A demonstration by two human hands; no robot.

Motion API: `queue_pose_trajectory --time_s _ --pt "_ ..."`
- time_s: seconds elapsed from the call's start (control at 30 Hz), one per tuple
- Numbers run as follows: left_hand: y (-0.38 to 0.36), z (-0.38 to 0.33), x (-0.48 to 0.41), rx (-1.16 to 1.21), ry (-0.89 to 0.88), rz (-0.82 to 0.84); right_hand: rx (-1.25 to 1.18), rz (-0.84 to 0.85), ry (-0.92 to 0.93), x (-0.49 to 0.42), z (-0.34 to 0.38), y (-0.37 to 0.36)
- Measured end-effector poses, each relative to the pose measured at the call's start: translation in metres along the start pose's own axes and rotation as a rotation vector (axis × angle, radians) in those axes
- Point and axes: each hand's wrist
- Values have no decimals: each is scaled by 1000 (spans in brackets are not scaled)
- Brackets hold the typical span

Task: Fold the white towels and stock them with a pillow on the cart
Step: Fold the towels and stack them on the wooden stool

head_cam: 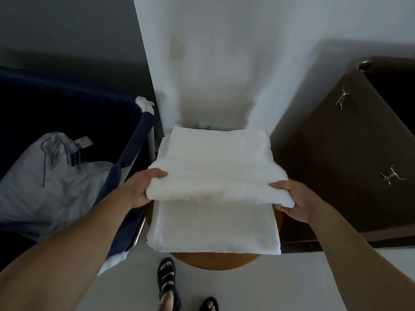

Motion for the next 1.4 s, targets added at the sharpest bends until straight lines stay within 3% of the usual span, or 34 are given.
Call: queue_pose_trajectory --time_s 0.17,0.33,0.47,0.57,0.73,0.93,1.07,1.13,1.2,1.3,1.4 --pt "-5 -14 37 78 -133 43 -99 52 208 7 32 -6" --pt "12 64 34 -16 39 -109 130 28 15 23 -38 15" --pt "14 112 24 -137 115 -243 225 -86 -88 33 -84 26" --pt "5 111 26 -118 66 -283 242 -185 -61 26 -86 21" --pt "0 96 27 -51 -70 -391 296 -188 16 17 -62 17" --pt "6 126 -1 -399 -43 -564 525 -296 -97 30 -110 17" --pt "3 128 -5 -603 -57 -647 790 -276 -77 26 -113 16" --pt "-1 129 -4 -930 -206 -807 1028 -312 35 24 -108 11" --pt "-12 129 -4 -1317 -428 -880 1303 -345 337 25 -107 1" --pt "-34 131 -11 -1669 -613 -680 1549 -87 749 22 -121 -28" --pt "-40 141 -28 -1736 -576 -555 1656 191 729 13 -156 -40"
Point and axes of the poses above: each hand's wrist, its own x-axis away from the middle knuckle, its own y-axis out of the back of the hand, z = x × y, and after that the axes turned 14 degrees about y, right-handed
